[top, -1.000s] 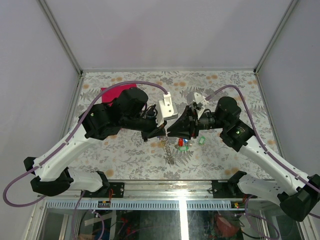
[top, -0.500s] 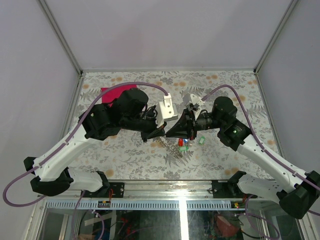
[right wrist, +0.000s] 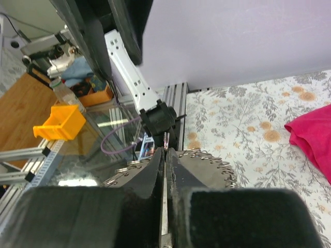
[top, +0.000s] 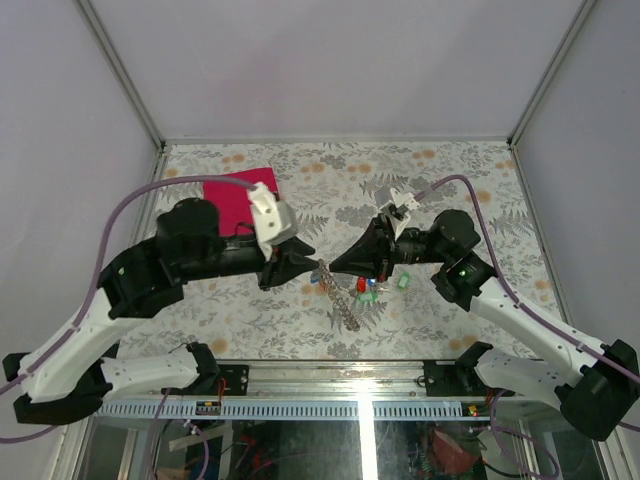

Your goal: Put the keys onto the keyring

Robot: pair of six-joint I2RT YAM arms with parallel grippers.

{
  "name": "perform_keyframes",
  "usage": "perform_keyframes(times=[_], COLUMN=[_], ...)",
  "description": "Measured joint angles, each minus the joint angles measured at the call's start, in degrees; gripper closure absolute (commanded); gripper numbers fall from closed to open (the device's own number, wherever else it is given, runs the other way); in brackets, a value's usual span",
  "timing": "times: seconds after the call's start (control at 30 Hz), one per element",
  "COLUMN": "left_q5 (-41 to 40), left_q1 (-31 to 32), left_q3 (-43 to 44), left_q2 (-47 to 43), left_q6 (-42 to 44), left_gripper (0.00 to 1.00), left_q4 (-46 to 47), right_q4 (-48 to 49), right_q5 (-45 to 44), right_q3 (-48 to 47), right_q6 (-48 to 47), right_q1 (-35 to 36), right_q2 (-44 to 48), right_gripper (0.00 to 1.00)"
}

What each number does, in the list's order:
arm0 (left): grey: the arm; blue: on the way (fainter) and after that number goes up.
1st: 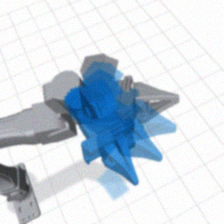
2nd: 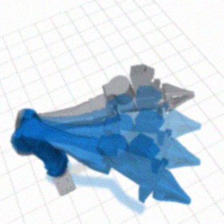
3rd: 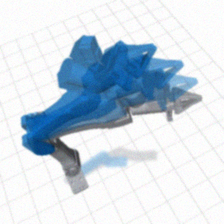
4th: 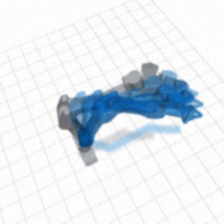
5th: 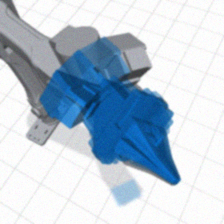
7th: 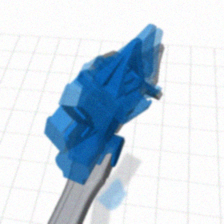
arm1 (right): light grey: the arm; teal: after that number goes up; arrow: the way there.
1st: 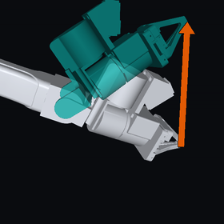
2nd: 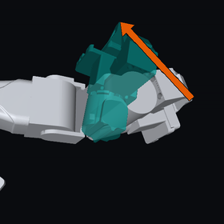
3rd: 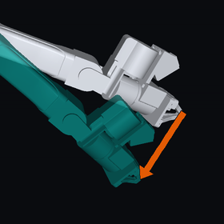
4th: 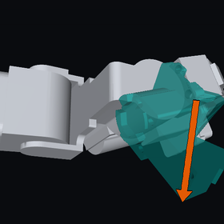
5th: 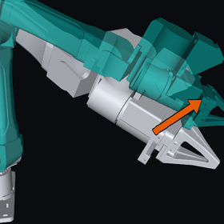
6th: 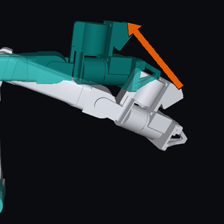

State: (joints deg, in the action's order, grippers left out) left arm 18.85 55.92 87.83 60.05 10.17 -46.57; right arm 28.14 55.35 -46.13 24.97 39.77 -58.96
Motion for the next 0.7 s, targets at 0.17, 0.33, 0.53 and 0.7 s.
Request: perform_keyframes(times=[0.17,0.33,0.53,0.7], left_q5=[-1.75,-3.04,-3.17,-0.7], left_q1=[0.02,0.02,0.02,0.04], left_q3=[-10.19,-16.96,-19.56,-19.54], left_q2=[-10.1,-15.5,-16.17,-15.34], left_q6=[-6.58,-12.02,-15.63,-16.63], left_gripper=[0.72,0.72,0.73,0.76], left_q4=[13.6,25.03,33.29,37.86], right_q4=[10.29,21.31,31.34,34.99], right_q5=[-3.02,-7.04,-9.9,-10.69], right_q3=[2.21,3.48,3.52,2.86], right_q6=[7.02,13.33,18.8,20.11], right_q1=[0.0,0.0,0.0,0.0], right_q2=[0.44,1.38,1.53,1.53], right_gripper=[1.0,1.0,1.0,1.0])
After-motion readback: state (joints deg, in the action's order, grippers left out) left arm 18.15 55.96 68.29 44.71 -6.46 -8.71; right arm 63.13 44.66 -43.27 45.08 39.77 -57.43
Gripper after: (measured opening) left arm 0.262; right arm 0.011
